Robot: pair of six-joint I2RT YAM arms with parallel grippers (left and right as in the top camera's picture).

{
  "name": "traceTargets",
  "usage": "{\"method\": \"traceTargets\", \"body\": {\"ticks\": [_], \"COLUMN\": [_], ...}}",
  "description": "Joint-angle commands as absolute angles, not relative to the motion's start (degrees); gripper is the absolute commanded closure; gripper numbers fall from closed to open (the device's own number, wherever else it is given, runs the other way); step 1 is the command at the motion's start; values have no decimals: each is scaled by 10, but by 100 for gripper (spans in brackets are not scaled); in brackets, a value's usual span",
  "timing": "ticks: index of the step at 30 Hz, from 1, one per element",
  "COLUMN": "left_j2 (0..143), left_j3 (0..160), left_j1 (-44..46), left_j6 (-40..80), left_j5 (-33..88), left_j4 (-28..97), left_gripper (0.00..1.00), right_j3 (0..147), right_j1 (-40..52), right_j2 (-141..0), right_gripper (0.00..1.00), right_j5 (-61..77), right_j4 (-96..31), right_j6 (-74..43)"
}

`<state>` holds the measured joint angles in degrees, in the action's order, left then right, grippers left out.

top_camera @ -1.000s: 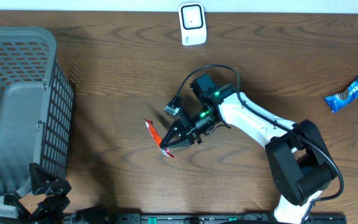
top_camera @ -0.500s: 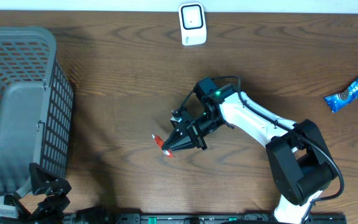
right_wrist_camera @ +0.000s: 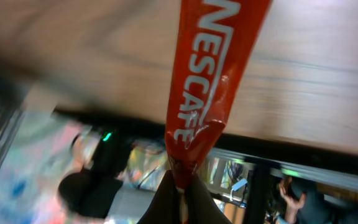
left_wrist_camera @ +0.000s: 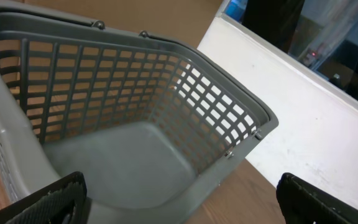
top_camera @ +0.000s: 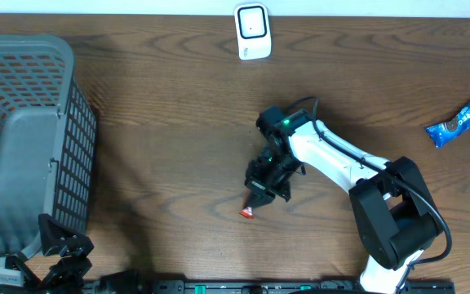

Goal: Scan the item barcode
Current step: 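Lift the red Nescafe stick upward with the right gripper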

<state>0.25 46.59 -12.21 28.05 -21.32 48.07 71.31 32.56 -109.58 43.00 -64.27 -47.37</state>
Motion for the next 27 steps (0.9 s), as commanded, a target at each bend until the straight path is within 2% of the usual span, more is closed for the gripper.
{"method": "traceTargets", "body": {"ticks": [1, 4, 7, 8, 12, 13, 15, 18, 24, 27], "left_j2": [2, 2, 2, 2, 2, 2, 2, 2, 2, 2], "left_j3": [467, 467, 467, 467, 467, 467, 467, 467, 467, 467], "left_j1": [-120, -120, -120, -120, -120, -120, -120, -120, -120, -120], "left_j6": [271, 270, 271, 271, 271, 271, 271, 271, 271, 271], "left_j5": [-217, -217, -217, -217, -217, -217, -217, -217, -217, -217], "left_j4": [480, 480, 480, 480, 480, 480, 480, 480, 480, 480], "left_gripper": [2, 2, 2, 2, 2, 2, 2, 2, 2, 2], "right_j3": [721, 721, 721, 721, 721, 721, 721, 721, 711, 703], "right_j1": [322, 322, 323, 323, 323, 323, 323, 323, 323, 324], "right_j2": [-1098, -1098, -1098, -1098, -1098, -1098, -1098, -1098, -1099, -1102], "right_gripper": [99, 99, 99, 94, 18, 8, 6, 25, 32, 32], "right_j5": [370, 341, 216, 181, 155, 155, 152, 111, 28, 26], "right_j4": [-658, -660, -645, -626, -562, -551, -533, -527, -524, -519], "right_j6": [-534, -534, -558, -551, -499, -499, -499, -504, -569, -572]}}
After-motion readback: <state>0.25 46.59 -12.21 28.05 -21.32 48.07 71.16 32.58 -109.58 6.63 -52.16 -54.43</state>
